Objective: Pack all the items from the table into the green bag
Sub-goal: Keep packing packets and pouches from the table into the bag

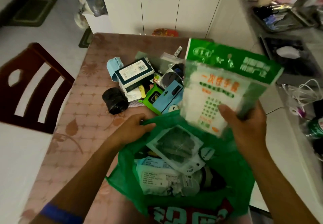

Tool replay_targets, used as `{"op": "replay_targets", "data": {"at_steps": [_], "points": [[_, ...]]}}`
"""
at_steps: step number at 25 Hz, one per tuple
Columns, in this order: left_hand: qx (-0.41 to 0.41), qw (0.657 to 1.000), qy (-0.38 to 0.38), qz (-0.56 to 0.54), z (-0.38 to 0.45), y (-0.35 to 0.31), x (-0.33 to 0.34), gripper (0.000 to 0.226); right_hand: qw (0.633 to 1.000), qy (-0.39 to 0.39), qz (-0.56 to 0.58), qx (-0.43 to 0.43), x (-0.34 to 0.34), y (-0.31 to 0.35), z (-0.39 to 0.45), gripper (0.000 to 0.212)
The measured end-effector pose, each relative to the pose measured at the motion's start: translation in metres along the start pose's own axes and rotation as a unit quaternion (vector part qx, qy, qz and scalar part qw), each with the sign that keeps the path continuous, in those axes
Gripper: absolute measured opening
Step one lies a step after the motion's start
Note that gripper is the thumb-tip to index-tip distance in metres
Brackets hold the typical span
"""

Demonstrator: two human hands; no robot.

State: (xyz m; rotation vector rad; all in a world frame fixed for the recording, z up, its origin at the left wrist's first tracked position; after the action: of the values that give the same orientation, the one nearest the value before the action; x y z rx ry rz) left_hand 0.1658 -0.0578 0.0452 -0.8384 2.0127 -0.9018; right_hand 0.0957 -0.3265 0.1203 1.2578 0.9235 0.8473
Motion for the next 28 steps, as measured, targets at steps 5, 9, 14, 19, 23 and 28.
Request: {"op": "replay_targets", "data": {"at_steps": [5,9,14,19,23,28], "points": [[0.025,0.994,-0.02,-0.103,0.0,-0.01,-0.009,0.008,0.783,0.3,-0.491,-0.236,0.035,-0.065,-0.084,0.024],[0.127,0.987,0.054,0.078,-0.007,-0.018,0.0,0.017,0.697,0.464,-0.528,-0.141,0.075,-0.097,-0.091,0.038],[0.123,0.968,0.167,0.143,-0.016,-0.006,0.017,0.008,0.91,0.29,-0.296,-0.016,0.064,-0.04,-0.012,0.011],[0.147,0.956,0.198,0.159,-0.015,0.008,0.025,0.021,0.896,0.198,-0.397,0.016,0.085,-0.097,0.11,0.028],[0.162,0.951,0.158,0.212,-0.011,0.032,0.021,0.025,0.805,0.23,-0.52,0.171,0.079,-0.197,0.146,0.096],[0.143,0.969,0.088,0.18,-0.004,0.043,0.017,0.02,0.824,0.191,-0.507,0.164,0.073,-0.221,0.145,0.113]]}}
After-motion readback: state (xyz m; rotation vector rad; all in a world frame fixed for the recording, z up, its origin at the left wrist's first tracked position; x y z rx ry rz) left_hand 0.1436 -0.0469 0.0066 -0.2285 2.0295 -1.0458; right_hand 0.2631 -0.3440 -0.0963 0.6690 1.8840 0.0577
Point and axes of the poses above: each hand's wrist, its own z-axis towards the middle knuckle, its own x-axis out of the palm, y = z × x, the point moved 3 cm from there along z, towards the middle knuckle, and after that the axes turned 4 degrees about -z, right-handed, at the moved point
